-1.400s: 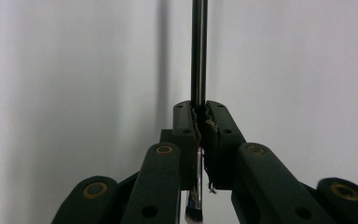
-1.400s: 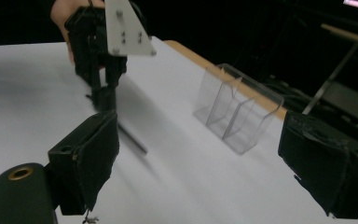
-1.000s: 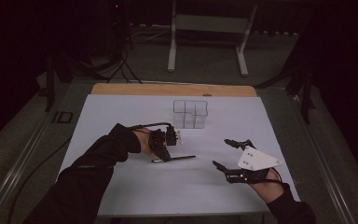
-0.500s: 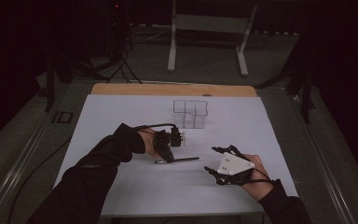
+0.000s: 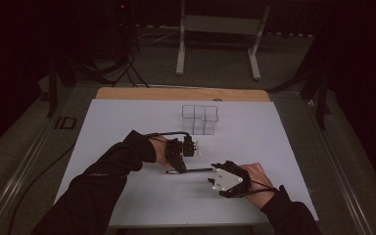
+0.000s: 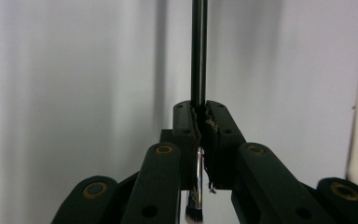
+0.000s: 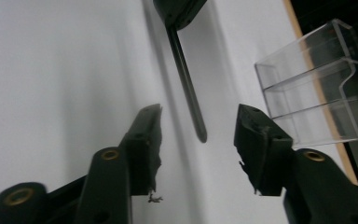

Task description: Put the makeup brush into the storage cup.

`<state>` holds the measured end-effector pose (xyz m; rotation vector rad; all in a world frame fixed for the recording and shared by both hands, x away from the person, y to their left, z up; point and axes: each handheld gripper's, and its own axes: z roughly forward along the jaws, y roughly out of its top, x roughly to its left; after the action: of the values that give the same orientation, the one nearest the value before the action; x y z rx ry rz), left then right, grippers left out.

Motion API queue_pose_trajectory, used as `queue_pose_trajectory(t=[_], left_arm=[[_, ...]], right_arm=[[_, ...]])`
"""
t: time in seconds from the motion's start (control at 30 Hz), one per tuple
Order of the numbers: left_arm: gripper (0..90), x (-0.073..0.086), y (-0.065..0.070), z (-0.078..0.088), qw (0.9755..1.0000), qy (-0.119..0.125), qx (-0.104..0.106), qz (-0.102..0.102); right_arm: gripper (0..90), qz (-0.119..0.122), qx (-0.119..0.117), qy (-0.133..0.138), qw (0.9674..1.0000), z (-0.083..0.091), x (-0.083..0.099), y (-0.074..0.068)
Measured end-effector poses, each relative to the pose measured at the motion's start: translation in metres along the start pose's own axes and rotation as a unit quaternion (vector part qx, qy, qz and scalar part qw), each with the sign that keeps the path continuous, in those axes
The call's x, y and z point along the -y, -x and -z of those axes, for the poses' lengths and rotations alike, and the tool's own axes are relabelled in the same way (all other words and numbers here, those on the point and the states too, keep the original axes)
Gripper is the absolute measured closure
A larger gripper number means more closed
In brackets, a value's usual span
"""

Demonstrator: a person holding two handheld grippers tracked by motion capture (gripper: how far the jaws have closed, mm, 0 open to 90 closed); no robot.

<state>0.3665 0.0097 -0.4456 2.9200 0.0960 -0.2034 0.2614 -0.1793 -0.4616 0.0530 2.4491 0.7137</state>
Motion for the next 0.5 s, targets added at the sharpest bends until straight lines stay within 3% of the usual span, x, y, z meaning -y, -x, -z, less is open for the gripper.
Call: queue_pose_trajectory(t=[0.17, 0.33, 0.5], left_arm=[[84.6, -0.004, 0.002, -0.003, 0.9999, -0.008, 0.008, -0.009], [84.6, -0.006, 0.005, -0.003, 0.9998, -0.002, 0.009, -0.019], [84.6, -0.011, 0.007, -0.005, 0.9996, -0.013, 0.011, -0.024]], right_arm=[[59.8, 0.000, -0.031, -0.027, 0.9992, -0.012, 0.003, 0.002], [62.1, 0.010, -0.037, -0.041, 0.9984, -0.019, 0.007, 0.003], [66.7, 0.015, -0.045, -0.053, 0.9974, -0.025, 0.006, 0.002]])
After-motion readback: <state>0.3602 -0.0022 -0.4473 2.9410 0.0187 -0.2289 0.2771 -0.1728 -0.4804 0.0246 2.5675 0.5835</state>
